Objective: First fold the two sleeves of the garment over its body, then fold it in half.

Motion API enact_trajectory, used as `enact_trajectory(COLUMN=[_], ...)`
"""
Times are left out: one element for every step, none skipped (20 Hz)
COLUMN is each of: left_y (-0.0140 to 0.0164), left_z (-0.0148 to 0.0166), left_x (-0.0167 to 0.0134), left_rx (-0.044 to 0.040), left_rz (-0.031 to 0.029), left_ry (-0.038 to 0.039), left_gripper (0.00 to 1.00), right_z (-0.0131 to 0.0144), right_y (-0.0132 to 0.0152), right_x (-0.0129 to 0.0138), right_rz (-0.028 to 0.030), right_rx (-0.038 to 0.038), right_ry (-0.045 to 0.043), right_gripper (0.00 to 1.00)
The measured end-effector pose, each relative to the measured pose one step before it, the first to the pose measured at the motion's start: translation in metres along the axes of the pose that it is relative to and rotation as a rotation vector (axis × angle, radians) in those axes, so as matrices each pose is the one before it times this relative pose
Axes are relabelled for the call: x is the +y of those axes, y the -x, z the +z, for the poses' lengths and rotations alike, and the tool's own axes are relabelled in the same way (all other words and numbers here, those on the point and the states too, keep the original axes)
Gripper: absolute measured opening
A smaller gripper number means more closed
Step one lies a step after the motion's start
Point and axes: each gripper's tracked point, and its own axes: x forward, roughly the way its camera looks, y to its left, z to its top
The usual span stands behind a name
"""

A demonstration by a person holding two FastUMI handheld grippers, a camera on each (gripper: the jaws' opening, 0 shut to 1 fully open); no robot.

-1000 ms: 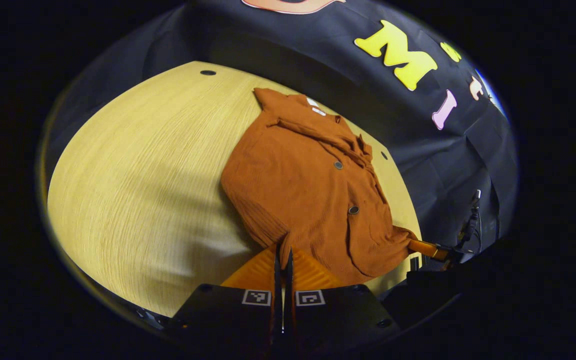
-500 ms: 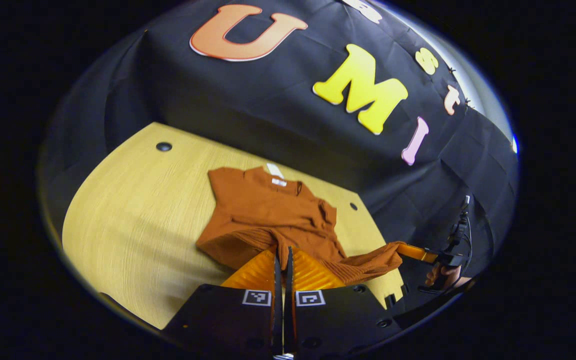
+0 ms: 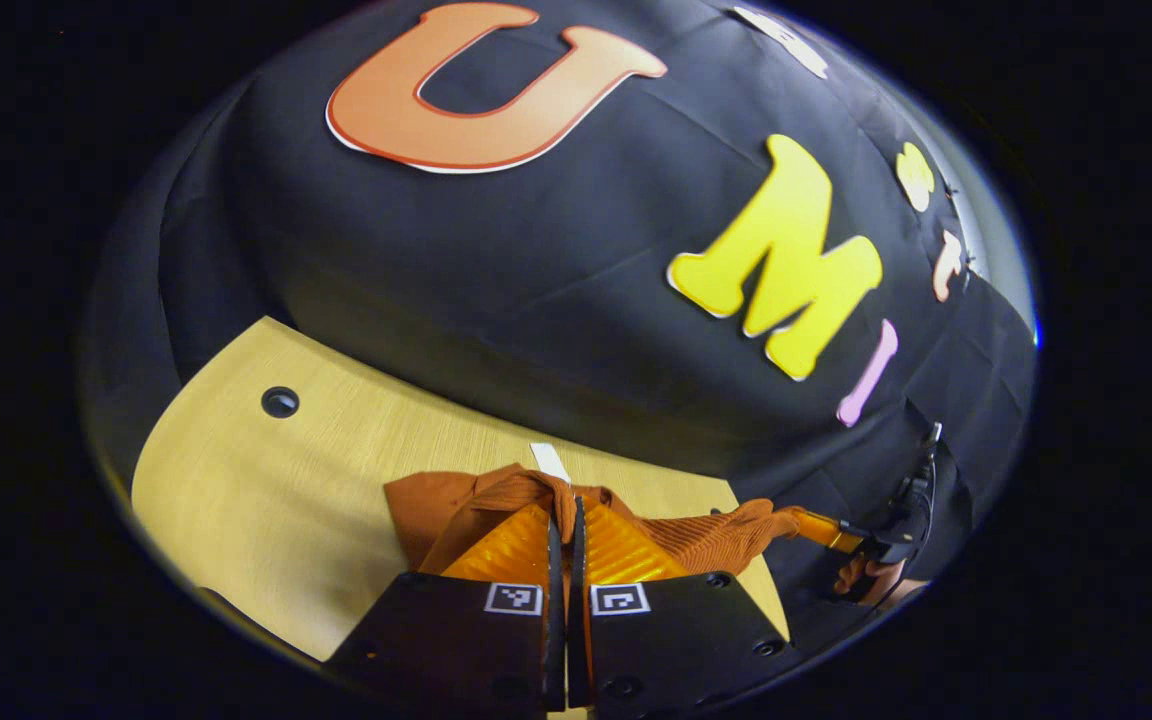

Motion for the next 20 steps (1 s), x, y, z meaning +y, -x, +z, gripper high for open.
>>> enact_trajectory(left_y=[-0.0228, -0.02234, -0.02316, -0.01906, -0.01942, -0.01923, -0.01589, -0.01398, -0.0109, -0.00896, -0.00642, -0.00603, -0.00374, -0.00303, 0.00099, 0.00578, 0.00269, 0.00712, 0.00475, 0.00672], left_z=[0.00692, 0.00242, -0.00193, -0.00394, -0.0061, -0.0068, -0.0075, -0.00578, -0.00169, 0.00086, 0.00105, -0.00085, -0.00192, 0.00107, 0.00261, 0.00768, 0.00783, 0.0087, 0.00721, 0.00246], left_x=[0.01109, 0.01117, 0.01204, 0.01395, 0.0139, 0.01347, 0.00927, 0.00494, 0.00581, 0.00674, 0.00155, 0.00298, 0.00382, 0.00577, 0.00466, 0.00371, 0.00052, -0.00091, -0.0052, -0.00115], left_rx=[0.00114, 0.00175, 0.01094, 0.01894, 0.01898, 0.01673, 0.01227, 0.00327, -0.01025, -0.01783, -0.02015, -0.00716, 0.00472, -0.00059, -0.00733, -0.01808, -0.02468, -0.02209, -0.01906, -0.01131], left_rz=[0.01455, 0.02211, 0.02963, 0.03126, 0.03393, 0.03713, 0.02262, 0.01749, 0.02119, 0.02135, 0.01424, 0.01506, 0.00981, 0.02518, 0.03074, 0.02587, 0.01051, 0.00577, 0.00096, -0.00588], left_ry=[0.02558, 0.02509, 0.01841, 0.01064, -0.00487, -0.01172, -0.00008, 0.0025, 0.0025, 0.0061, 0.00571, 0.00074, -0.01636, -0.0291, -0.03655, -0.02691, -0.00918, -0.00241, -0.00057, -0.00381], left_gripper=[0.04, 0.04, 0.04, 0.04, 0.04, 0.04, 0.04, 0.04, 0.04, 0.04, 0.04, 0.04, 0.05, 0.19, 0.07, 0.38, 0.69, 1.0, 0.89, 1.0], right_z=[0.00246, 0.00067, -0.00511, -0.00581, -0.00688, -0.00834, -0.00759, -0.00594, -0.00427, -0.00041, -0.00075, 0.00062, -0.0066, -0.00722, -0.0069, -0.00299, -0.00351, 0.00417, 0.00575, 0.01202], right_y=[-0.02354, -0.02338, -0.02154, -0.01982, -0.01986, -0.01818, -0.01567, -0.0152, -0.00951, -0.01003, -0.00829, -0.00903, -0.01085, -0.0071, -0.00085, 0.00015, 0.00427, 0.00324, 0.00297, 0.00401], right_x=[-0.00343, -0.00332, -0.0025, -0.00105, -0.00278, -0.00302, -0.00012, 0.00137, 0.00089, -0.00121, -0.00221, -0.00303, -0.0056, -0.00445, -0.00006, 0.00215, 0.00284, 0.00079, -0.00469, -0.0083], right_rz=[-0.00493, -0.00368, -0.00576, -0.00221, -0.00297, -0.00321, -0.00309, -0.00047, -0.0073, -0.01011, -0.00903, -0.00591, -0.02237, -0.02621, 0.00059, -0.00052, 0.00423, 0.00655, -0.01723, -0.02842], right_rx=[0.00531, -0.0052, 0.01476, 0.01634, 0.01327, 0.01294, 0.00937, 0.00435, -0.00657, -0.01089, -0.01488, -0.01485, -0.00015, 0.01124, 0.01245, 0.01244, 0.01155, -0.00892, -0.01476, -0.03024], right_ry=[0.0107, 0.00503, -0.00396, -0.0064, -0.00415, 0.00249, 0.01013, 0.00877, 0.0074, 0.00447, -0.00051, -0.00049, 0.01793, 0.02977, 0.01391, 0.00115, -0.00146, -0.01101, 0.00325, 0.00455], right_gripper=[0.0, 0.0, 0.0, 0.0, 0.0, 0.0, 0.0, 0.0, 0.0, 0.0, 0.0, 0.0, 0.03, 0.05, 0.11, 0.14, 0.28, 0.41, 0.54, 0.68])
